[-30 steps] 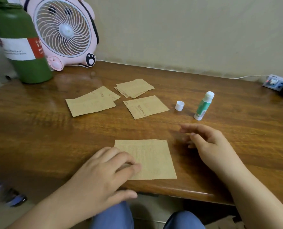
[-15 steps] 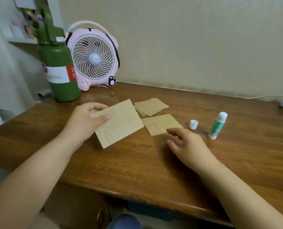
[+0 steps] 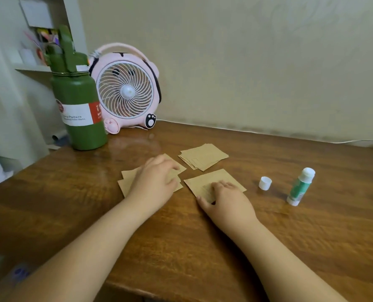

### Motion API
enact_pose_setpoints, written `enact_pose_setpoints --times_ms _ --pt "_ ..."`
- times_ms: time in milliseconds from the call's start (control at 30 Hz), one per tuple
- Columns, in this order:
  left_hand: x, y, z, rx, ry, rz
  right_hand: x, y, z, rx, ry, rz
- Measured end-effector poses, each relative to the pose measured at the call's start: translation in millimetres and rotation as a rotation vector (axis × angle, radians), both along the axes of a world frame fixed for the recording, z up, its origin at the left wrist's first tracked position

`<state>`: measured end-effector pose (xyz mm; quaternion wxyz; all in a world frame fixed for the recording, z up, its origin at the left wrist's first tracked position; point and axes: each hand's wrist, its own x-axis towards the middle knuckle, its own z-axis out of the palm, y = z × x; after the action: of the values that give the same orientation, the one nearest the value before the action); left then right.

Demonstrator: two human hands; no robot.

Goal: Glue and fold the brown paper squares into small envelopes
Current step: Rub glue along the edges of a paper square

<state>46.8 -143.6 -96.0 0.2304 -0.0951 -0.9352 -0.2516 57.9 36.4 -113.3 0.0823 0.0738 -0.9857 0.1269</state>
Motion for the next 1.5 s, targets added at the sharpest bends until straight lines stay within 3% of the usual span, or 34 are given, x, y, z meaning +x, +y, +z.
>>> enact_pose_setpoints --times_ms 167,367,467,567,700,833,900,967,1000,1067,1200,1333,1500 --pt "10 45 -6 0.270 -0.020 -0.048 21 14 15 0.082 0.076 0.045" --pt "19 41 -15 0.142 -0.123 -0.202 49 62 16 0.027 0.056 0.246" --pt "19 43 -14 0.123 -0.160 -0.256 62 81 13 0.161 0.144 0.342" --pt "23 48 -14 0.097 -0.147 -0.294 74 87 1 0.301 0.226 0.313" --pt "35 61 -16 0.034 -0.191 -0.557 91 79 -3 0.255 0.127 0.262" --pt "39 72 -29 -0.223 -0.174 -0.742 97 98 28 -0.025 -0.315 0.250" --pt "37 70 -31 -0.255 -0.186 -0.749 95 117 35 -0.234 -0.171 0.159" --pt "34 69 -30 -0.263 -0.231 -0.755 79 142 33 -0.385 0.157 -0.151" --pt "32 70 -28 -0.264 -0.256 -0.765 67 152 32 -0.421 0.218 -0.294" --pt "30 75 -21 -0.283 -0.291 -0.779 40 167 29 -0.495 0.125 -0.413" --pt "24 96 -6 -0.374 -0.238 -0.692 9 164 18 -0.681 -0.081 -0.320" --pt "17 121 1 -0.441 -0.147 -0.599 4 162 10 -0.603 -0.020 -0.264" --pt "11 131 -18 -0.321 -0.105 -0.573 19 172 16 -0.767 0.057 -0.147"
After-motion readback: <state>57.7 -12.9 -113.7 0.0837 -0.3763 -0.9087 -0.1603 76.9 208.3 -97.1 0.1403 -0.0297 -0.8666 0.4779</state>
